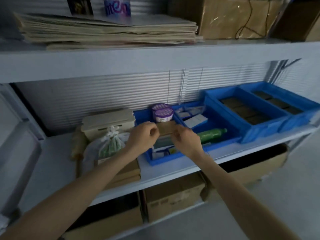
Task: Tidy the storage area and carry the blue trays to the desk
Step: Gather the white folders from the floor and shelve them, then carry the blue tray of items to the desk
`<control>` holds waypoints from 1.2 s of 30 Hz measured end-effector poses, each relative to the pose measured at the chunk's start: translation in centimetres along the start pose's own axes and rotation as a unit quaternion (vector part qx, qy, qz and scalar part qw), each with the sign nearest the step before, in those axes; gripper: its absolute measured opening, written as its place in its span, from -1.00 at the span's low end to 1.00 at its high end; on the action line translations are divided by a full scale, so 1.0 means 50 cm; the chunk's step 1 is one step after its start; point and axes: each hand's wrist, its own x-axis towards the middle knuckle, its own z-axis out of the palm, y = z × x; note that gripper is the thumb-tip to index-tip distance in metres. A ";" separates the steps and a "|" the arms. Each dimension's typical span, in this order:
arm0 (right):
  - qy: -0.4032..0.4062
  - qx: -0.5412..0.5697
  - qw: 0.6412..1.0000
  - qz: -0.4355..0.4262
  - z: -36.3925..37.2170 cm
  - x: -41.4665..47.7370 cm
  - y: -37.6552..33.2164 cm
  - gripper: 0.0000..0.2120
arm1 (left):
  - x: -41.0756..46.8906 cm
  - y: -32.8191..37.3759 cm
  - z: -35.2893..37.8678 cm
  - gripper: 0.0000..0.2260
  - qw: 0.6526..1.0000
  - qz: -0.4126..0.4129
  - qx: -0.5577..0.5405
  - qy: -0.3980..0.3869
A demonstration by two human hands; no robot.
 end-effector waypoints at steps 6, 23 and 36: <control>-0.194 0.357 0.802 0.437 0.142 0.018 0.104 -0.82 | 0.013 -0.099 0.139 -0.92 0.957 -0.238 -0.064 -0.154; 0.068 0.527 0.609 0.589 0.320 -0.054 0.242 -0.78 | 0.008 -0.234 0.301 -0.91 0.974 -0.038 0.049 -0.218; 0.267 0.289 0.588 0.707 0.241 -0.313 0.235 -0.77 | 0.084 -0.249 0.367 -0.92 0.990 0.015 0.010 -0.139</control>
